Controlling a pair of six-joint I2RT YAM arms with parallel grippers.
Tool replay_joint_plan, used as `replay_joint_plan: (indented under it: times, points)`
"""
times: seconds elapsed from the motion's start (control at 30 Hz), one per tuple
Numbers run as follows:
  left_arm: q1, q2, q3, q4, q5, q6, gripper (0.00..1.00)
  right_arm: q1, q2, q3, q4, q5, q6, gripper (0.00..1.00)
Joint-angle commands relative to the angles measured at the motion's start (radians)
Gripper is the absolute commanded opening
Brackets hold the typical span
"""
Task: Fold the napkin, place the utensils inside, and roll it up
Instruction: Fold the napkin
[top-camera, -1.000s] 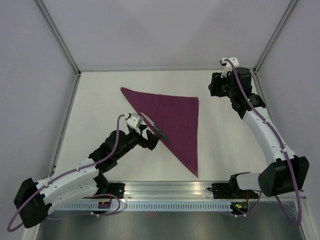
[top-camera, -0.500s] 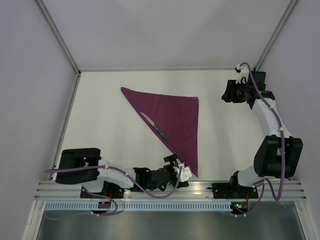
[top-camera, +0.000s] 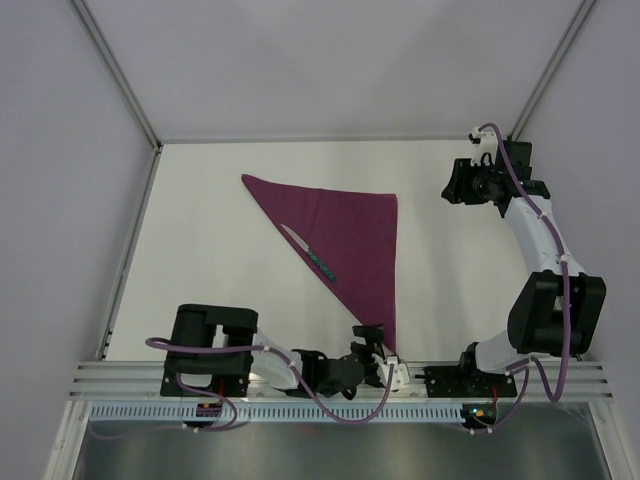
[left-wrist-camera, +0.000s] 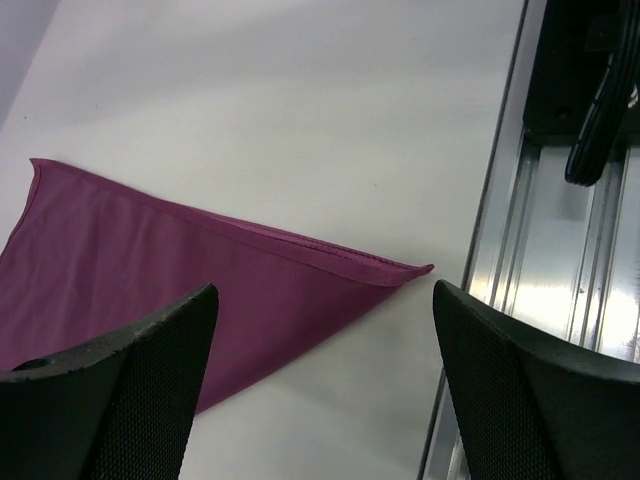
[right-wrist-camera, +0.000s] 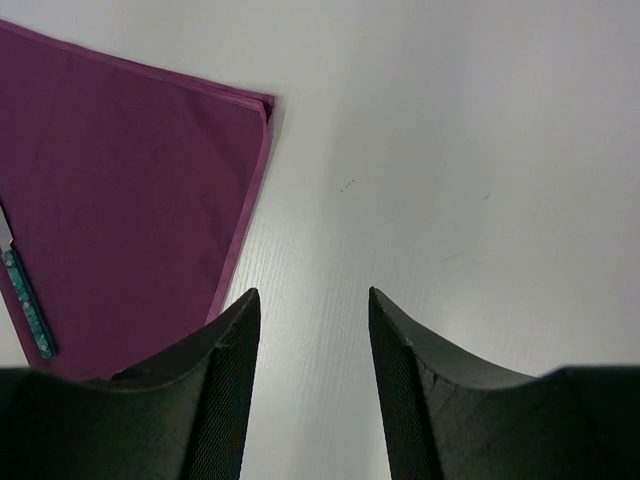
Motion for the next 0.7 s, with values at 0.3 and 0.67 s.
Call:
replay_joint_plan:
  times: [0.3,0.67]
  points:
    - [-0.029,0.069,0.056,-0.002,0.025,0.067,0.79,-0.012,-0.008,0.012,0.016,-0.006,0.006,0.50]
    - [-0.029,0.121,0.098,-0.025,0.056,0.070,0.58,-0.018,-0.003,0.006,0.013,-0.011,0.005,0.48]
